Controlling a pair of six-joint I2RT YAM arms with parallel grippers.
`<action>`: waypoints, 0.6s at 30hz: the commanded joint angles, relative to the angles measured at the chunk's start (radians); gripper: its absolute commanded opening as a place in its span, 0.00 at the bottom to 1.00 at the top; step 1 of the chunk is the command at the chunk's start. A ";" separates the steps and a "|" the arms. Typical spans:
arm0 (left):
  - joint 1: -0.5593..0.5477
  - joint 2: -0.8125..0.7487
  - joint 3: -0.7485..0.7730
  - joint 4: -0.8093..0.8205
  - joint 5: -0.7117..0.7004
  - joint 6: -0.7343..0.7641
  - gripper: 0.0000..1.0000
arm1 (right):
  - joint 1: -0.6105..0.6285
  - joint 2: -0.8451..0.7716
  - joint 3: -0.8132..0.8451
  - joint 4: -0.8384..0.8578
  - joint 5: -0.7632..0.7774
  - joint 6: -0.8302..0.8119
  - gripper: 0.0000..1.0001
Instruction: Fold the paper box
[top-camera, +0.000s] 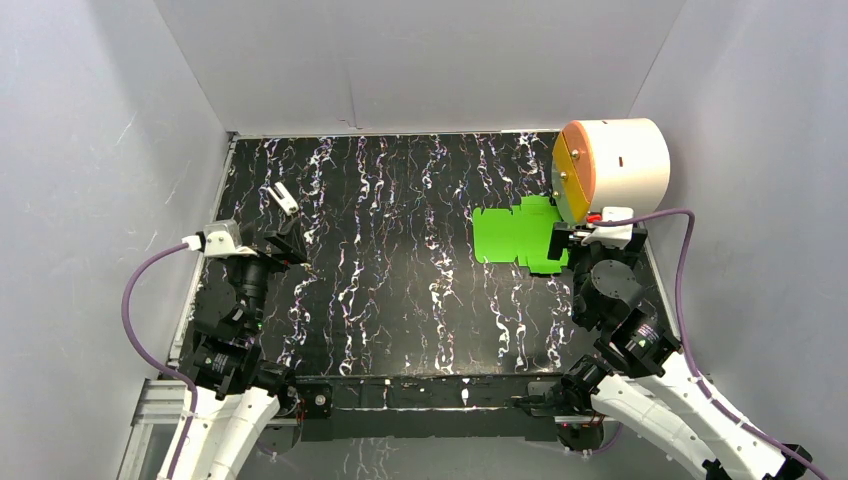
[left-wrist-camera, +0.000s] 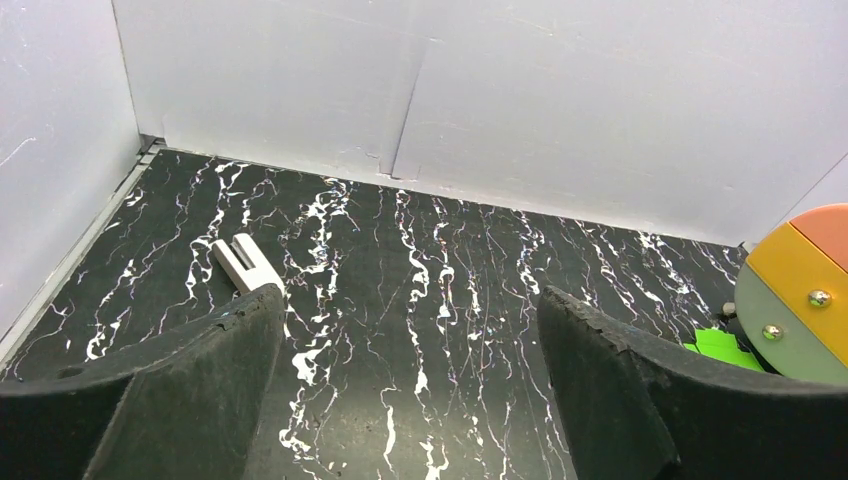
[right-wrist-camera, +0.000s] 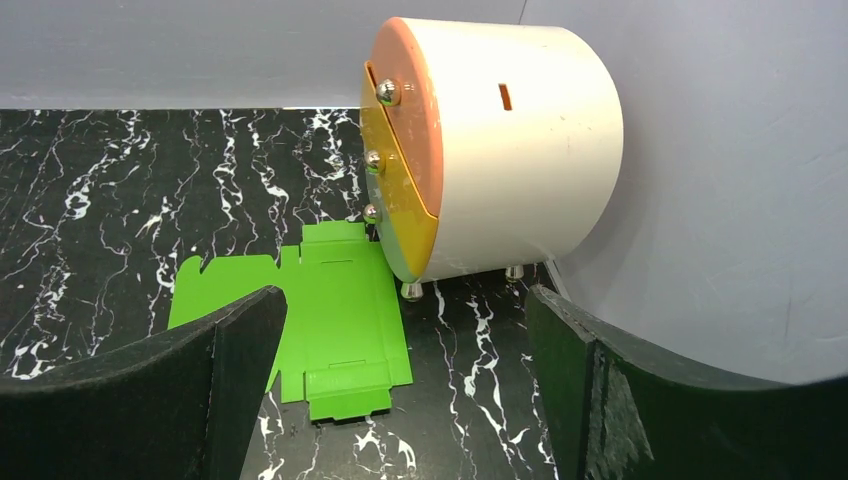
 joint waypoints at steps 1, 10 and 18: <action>-0.003 0.005 0.003 0.039 0.011 0.008 0.94 | 0.001 -0.004 0.007 0.063 -0.013 0.004 0.99; -0.003 0.050 0.018 0.003 -0.008 -0.014 0.94 | 0.001 0.039 -0.013 0.097 -0.052 0.025 0.98; -0.003 0.137 0.055 -0.151 0.100 -0.064 0.96 | 0.000 0.269 0.062 0.013 -0.188 0.145 0.99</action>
